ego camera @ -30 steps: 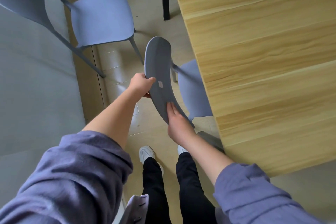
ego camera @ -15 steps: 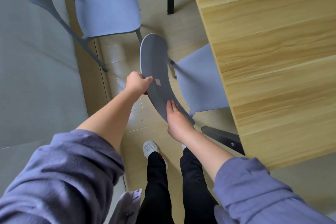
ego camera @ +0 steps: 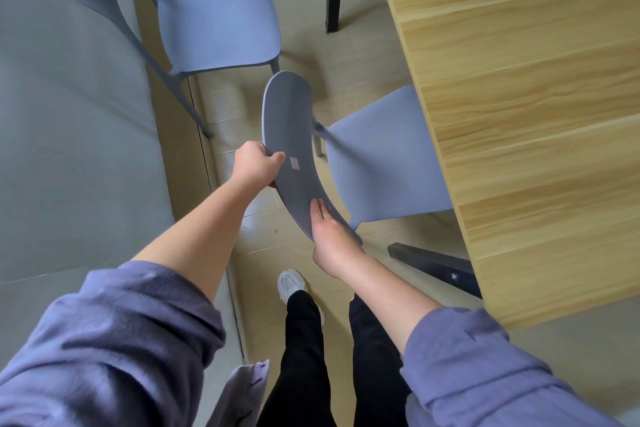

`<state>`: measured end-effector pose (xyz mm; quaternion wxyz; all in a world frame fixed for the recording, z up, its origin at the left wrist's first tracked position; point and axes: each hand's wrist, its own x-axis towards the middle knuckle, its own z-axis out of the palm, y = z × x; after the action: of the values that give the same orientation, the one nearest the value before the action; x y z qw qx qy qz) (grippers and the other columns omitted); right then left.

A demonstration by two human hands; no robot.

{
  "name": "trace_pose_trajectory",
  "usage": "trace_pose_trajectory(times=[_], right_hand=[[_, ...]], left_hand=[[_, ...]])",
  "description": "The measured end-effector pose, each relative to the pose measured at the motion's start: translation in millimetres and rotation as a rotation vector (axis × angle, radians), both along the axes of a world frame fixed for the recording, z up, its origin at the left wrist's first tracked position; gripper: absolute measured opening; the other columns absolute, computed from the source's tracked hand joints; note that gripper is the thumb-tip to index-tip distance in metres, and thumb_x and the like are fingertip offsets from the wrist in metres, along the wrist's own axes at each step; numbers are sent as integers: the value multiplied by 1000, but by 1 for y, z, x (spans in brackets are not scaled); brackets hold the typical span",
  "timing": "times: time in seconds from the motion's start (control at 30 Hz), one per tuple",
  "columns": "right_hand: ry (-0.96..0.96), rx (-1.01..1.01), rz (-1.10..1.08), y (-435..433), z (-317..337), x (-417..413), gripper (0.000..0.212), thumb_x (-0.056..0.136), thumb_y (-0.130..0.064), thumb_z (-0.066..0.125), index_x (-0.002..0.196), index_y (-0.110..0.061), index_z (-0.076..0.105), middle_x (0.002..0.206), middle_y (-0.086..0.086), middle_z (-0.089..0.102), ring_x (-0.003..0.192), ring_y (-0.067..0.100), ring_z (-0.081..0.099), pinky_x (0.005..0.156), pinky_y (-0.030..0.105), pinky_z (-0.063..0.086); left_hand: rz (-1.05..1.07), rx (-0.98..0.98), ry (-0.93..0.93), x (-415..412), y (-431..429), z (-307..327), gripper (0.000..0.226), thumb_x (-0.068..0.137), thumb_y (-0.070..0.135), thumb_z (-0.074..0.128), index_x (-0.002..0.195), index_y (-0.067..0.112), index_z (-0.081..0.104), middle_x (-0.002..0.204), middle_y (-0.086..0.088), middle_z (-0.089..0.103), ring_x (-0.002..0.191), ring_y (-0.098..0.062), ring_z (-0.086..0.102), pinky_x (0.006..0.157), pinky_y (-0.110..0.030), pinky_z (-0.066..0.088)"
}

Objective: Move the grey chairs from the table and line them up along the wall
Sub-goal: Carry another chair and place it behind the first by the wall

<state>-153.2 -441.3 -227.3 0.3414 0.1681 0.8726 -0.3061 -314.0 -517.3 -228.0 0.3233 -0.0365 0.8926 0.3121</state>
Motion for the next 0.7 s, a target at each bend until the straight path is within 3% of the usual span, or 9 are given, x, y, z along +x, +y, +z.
trace_pose_trajectory(times=[0.17, 0.33, 0.43, 0.6, 0.7], right_hand=[[25, -24, -3, -7, -6, -3, 83, 85, 17, 41, 153, -6, 0, 163, 8, 0, 149, 25, 15, 106, 32, 36], [31, -54, -27, -18, -11, -7, 84, 83, 16, 41, 153, -9, 2, 163, 4, 3, 146, 26, 24, 105, 39, 42], [40, -52, -38, -21, -17, -6, 84, 81, 13, 42, 152, -13, 5, 163, 0, 6, 139, 30, 35, 97, 48, 48], [57, -95, -34, -26, -20, -5, 81, 83, 9, 42, 152, -14, 6, 163, 0, 8, 136, 32, 39, 97, 47, 48], [58, -87, -57, -24, -22, -2, 80, 82, 8, 43, 151, -13, 9, 160, 4, 18, 131, 33, 43, 92, 39, 48]], left_hand=[[-10, -1, 12, -4, -8, 3, 22, 87, 16, 54, 67, 7, 55, 81, -12, 65, 47, -20, 62, 34, -14, 43], [-28, -7, 19, -10, -16, 7, 21, 87, 16, 53, 83, -2, 63, 84, -13, 67, 47, -20, 63, 42, -22, 51], [-43, 3, 21, -11, -19, 10, 22, 88, 15, 52, 88, -3, 65, 88, -14, 68, 47, -21, 63, 38, -18, 50], [-50, -17, 43, -9, -27, 14, 19, 90, 14, 50, 81, 1, 61, 86, -13, 67, 46, -20, 62, 33, -15, 46], [-67, -25, -4, -5, -28, 17, 18, 91, 16, 44, 76, 10, 54, 74, -6, 65, 44, -21, 65, 43, -21, 53]])
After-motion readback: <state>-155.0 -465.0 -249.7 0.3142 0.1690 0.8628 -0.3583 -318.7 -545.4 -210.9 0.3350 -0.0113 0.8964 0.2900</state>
